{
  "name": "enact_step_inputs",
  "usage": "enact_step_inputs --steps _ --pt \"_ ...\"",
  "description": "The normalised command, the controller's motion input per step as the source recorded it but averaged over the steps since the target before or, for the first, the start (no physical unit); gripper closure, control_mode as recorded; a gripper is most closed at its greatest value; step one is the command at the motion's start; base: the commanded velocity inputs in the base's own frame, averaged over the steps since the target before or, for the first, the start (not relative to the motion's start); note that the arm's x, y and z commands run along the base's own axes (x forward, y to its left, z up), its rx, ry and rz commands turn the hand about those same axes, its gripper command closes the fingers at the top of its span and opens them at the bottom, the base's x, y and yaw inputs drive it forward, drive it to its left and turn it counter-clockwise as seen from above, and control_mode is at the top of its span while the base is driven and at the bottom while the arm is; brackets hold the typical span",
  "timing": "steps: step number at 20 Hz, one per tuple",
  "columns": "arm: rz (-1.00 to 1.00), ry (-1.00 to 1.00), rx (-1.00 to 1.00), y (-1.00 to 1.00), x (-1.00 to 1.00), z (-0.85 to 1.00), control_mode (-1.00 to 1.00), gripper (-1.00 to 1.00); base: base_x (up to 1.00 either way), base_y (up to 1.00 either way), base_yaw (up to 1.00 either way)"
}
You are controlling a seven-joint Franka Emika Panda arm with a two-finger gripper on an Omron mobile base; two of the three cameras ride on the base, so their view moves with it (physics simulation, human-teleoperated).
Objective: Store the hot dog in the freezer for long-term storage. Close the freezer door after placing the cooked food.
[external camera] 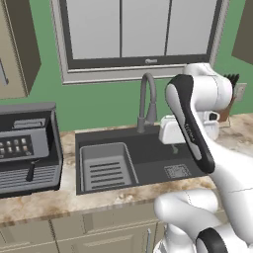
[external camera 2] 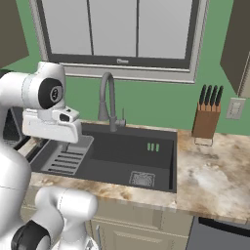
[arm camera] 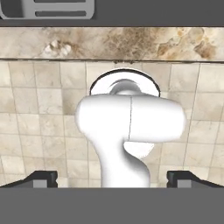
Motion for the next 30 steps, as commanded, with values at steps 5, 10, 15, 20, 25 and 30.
enact_step_inputs --steps 5,10,15,20,25,30 --pt "0.01 0.00 0.00 0.12 -0.17 0.00 -1.00 -1.00 0.00 0.00 0.00" --pt "0.00 0.00 0.00 0.00 -0.18 -0.05 -1.00 -1.00 0.00 0.00 0.00" --pt "0.00 0.00 0.00 -0.01 -0.23 -0.03 -1.00 -1.00 0.00 0.00 0.00" --pt "0.00 0.00 0.00 -0.06 -0.14 0.00 -1.00 -1.00 0.00 0.00 0.00" --pt "0.00 0.00 0.00 -0.03 -0.03 0.00 1.00 -1.00 0.00 0.00 0.00" --pt "0.00 0.00 0.00 0.00 0.00 0.00 1.00 -1.00 -0.01 0.08 0.00"
